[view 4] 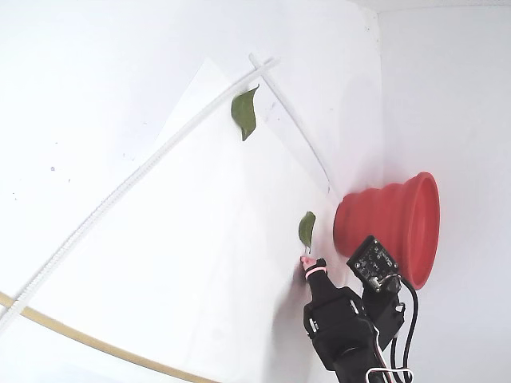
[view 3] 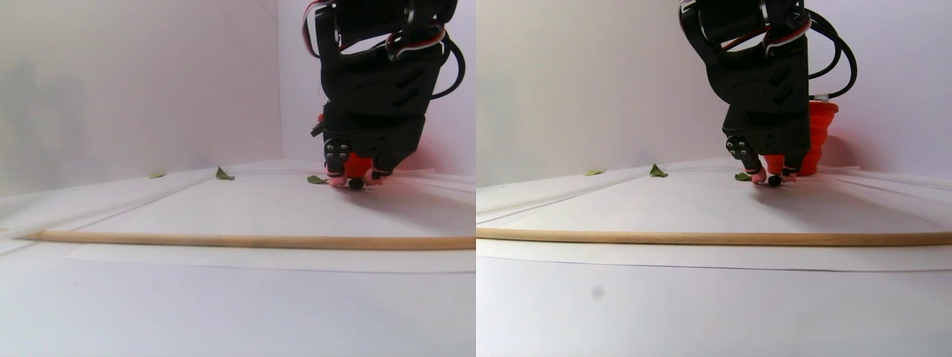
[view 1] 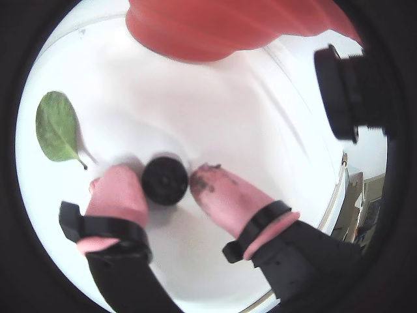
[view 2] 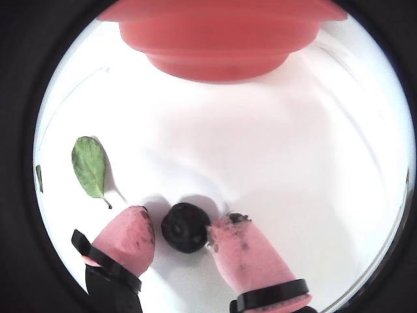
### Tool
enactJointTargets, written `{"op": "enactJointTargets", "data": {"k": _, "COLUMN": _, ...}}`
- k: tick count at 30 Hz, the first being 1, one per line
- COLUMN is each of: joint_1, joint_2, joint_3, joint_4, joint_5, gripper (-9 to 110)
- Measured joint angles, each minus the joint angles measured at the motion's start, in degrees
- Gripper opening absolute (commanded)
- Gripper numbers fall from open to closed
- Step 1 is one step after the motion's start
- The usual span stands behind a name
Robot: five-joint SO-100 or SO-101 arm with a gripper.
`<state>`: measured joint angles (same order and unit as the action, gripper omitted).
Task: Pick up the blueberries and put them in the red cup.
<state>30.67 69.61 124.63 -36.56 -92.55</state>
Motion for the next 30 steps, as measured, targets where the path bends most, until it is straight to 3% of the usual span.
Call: {"op": "enactJointTargets", "data": {"k": 30, "joint_1": 0.0, "joint_2": -2.0, "joint_3": -1.1, "joint_4": -1.5, "joint_5": -1.7, "gripper": 11}}
